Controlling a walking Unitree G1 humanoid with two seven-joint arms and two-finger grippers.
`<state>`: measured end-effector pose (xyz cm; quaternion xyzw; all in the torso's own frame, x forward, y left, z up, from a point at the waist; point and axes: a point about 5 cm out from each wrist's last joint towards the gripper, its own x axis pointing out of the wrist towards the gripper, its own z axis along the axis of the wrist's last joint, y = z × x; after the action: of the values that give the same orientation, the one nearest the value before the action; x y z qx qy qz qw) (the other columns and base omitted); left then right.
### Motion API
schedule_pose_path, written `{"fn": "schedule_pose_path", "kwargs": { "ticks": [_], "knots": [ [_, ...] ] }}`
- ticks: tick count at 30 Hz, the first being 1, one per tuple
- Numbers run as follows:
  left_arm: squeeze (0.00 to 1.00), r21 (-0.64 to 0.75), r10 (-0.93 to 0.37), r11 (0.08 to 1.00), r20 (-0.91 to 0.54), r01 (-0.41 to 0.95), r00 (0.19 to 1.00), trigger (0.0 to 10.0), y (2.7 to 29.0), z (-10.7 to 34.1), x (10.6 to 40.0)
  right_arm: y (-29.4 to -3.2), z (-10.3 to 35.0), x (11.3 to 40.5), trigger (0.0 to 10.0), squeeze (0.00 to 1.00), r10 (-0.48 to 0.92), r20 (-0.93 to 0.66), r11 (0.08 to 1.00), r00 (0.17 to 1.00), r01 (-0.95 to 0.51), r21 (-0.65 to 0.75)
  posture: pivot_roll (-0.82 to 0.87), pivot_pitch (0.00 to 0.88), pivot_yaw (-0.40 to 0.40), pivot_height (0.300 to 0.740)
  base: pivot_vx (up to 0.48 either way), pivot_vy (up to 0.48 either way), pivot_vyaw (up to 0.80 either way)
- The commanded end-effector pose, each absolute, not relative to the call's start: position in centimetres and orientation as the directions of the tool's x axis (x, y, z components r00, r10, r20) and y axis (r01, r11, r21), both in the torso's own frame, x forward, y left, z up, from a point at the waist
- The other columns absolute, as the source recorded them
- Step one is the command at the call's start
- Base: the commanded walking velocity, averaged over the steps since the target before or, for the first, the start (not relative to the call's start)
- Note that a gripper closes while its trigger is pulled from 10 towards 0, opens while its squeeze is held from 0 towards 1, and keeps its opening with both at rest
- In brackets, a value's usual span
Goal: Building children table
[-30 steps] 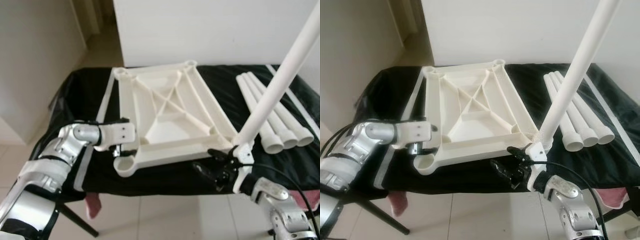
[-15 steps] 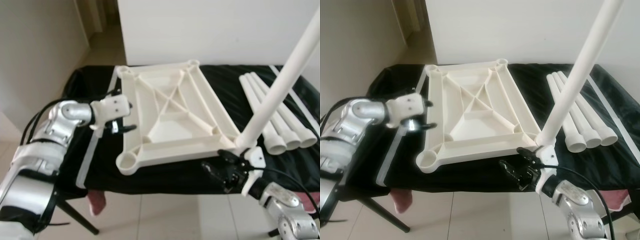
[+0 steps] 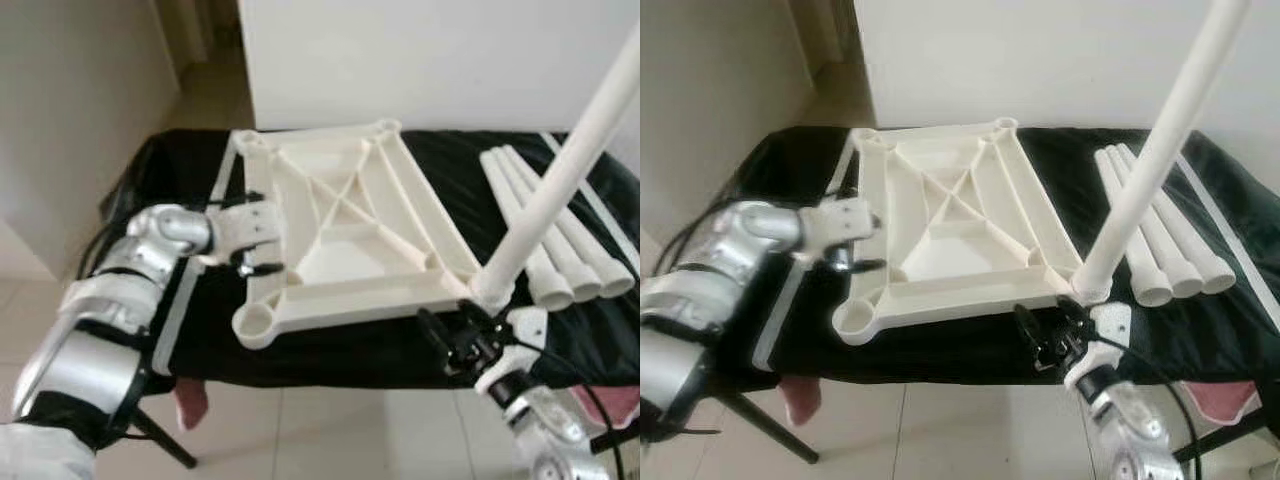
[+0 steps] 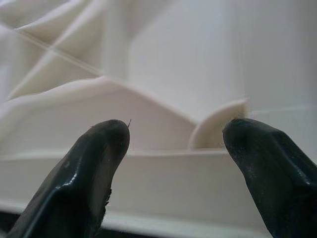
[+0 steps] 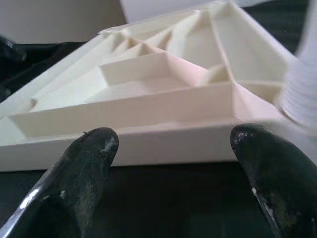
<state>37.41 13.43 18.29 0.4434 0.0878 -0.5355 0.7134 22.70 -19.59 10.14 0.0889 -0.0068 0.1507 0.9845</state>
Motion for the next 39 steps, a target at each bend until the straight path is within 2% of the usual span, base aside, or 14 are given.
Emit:
{"fn": "schedule_pose_path", "kwargs": {
  "ticks": [1, 7, 9, 13, 17, 18, 19, 21, 22, 24, 30, 34, 39],
  "knots": [
    [0.0, 0.726, -0.607, 0.238, -0.408, 0.645, 0.683, 10.0, 13.9, 18.8, 38.8, -19.9, 10.2, 22.5, 10.0, 0.0, 0.26, 0.043, 0.947, 0.965, -0.263, 0.181, -0.1, 0.0, 0.013, 0.74, 0.0, 0.0, 0.0],
    [0.0, 0.73, -0.582, 0.195, -0.452, 0.655, 0.676, 10.0, 13.5, 17.5, 38.7, -19.9, 9.7, 22.0, 10.0, 0.0, 0.221, 0.028, 0.952, 0.975, -0.222, 0.21, -0.11, 0.0, 0.013, 0.74, 0.0, 0.0, 0.0],
    [0.0, 0.744, -0.562, 0.154, -0.475, 0.65, 0.677, 10.0, 13.4, 17.0, 38.6, -20.0, 9.6, 22.1, 10.0, 0.0, 0.201, 0.027, 0.955, 0.979, -0.202, 0.217, -0.11, 0.0, 0.011, 0.74, 0.0, 0.0, 0.0],
    [0.0, 0.746, -0.56, 0.156, -0.474, 0.648, 0.68, 10.0, 13.5, 16.9, 38.6, -20.2, 9.7, 22.3, 10.0, 0.0, 0.186, 0.031, 0.955, 0.982, -0.189, 0.227, -0.1, 0.0, 0.009, 0.74, 0.0, 0.0, 0.0],
    [0.0, 0.733, -0.576, 0.223, -0.433, 0.643, 0.694, 10.0, 13.8, 17.7, 38.9, -20.3, 9.9, 22.3, 10.0, 0.0, 0.172, 0.04, 0.956, 0.984, -0.177, 0.236, -0.1, 0.0, 0.005, 0.74, 0.0, 0.0, 0.0],
    [0.0, 0.716, -0.588, 0.268, -0.409, 0.645, 0.698, 10.0, 14.2, 18.3, 39.0, -20.5, 10.0, 22.3, 10.0, 0.0, 0.165, 0.04, 0.958, 0.986, -0.169, 0.231, -0.1, 0.0, 0.002, 0.74, 0.0, 0.0, 0.0],
    [0.0, 0.716, -0.588, 0.268, -0.409, 0.645, 0.698, 10.0, 14.2, 18.3, 39.0, -20.5, 10.0, 22.3, 10.0, 0.0, 0.165, 0.04, 0.958, 0.986, -0.169, 0.231, -0.1, 0.0, 0.002, 0.74, 0.0, 0.0, 0.0],
    [0.0, 0.714, -0.568, 0.33, -0.371, 0.617, 0.734, 10.0, 15.1, 19.2, 39.4, -20.8, 10.0, 22.4, 10.0, 0.0, 0.148, 0.04, 0.964, 0.988, -0.153, 0.218, -0.09, 0.0, -0.002, 0.74, 0.0, 0.0, 0.0],
    [0.0, 0.714, -0.568, 0.33, -0.371, 0.617, 0.734, 10.0, 15.1, 19.2, 39.4, -20.8, 10.0, 22.4, 10.0, 0.0, 0.148, 0.04, 0.964, 0.988, -0.153, 0.218, -0.09, 0.0, -0.002, 0.74, 0.0, 0.0, 0.0],
    [0.0, 0.736, -0.516, 0.361, -0.355, 0.573, 0.78, 10.0, 15.9, 19.4, 39.7, -20.8, 10.1, 22.6, 10.0, 0.0, 0.142, 0.044, 0.966, 0.989, -0.149, 0.212, -0.09, 0.0, -0.005, 0.74, 0.0, 0.0, 0.0],
    [0.0, 0.755, -0.422, 0.418, -0.331, 0.505, 0.844, 10.0, 17.1, 19.1, 40.1, -20.3, 10.2, 22.9, 10.0, 0.0, 0.147, 0.049, 0.963, 0.988, -0.154, 0.22, -0.08, 0.0, -0.007, 0.74, 0.0, 0.0, 0.0],
    [0.0, 0.787, -0.39, 0.365, -0.355, 0.497, 0.85, 10.0, 17.4, 18.6, 40.0, -20.1, 10.2, 23.0, 10.0, 0.0, 0.151, 0.051, 0.962, 0.987, -0.159, 0.222, -0.08, 0.0, -0.006, 0.74, 0.0, 0.0, 0.0],
    [0.0, 0.758, -0.428, 0.304, -0.432, 0.577, 0.793, 10.0, 16.7, 16.9, 39.4, -20.2, 10.4, 23.4, 10.0, 0.0, 0.143, 0.057, 0.963, 0.988, -0.152, 0.223, -0.08, 0.0, -0.005, 0.74, 0.0, 0.0, 0.0]
  ]
}}
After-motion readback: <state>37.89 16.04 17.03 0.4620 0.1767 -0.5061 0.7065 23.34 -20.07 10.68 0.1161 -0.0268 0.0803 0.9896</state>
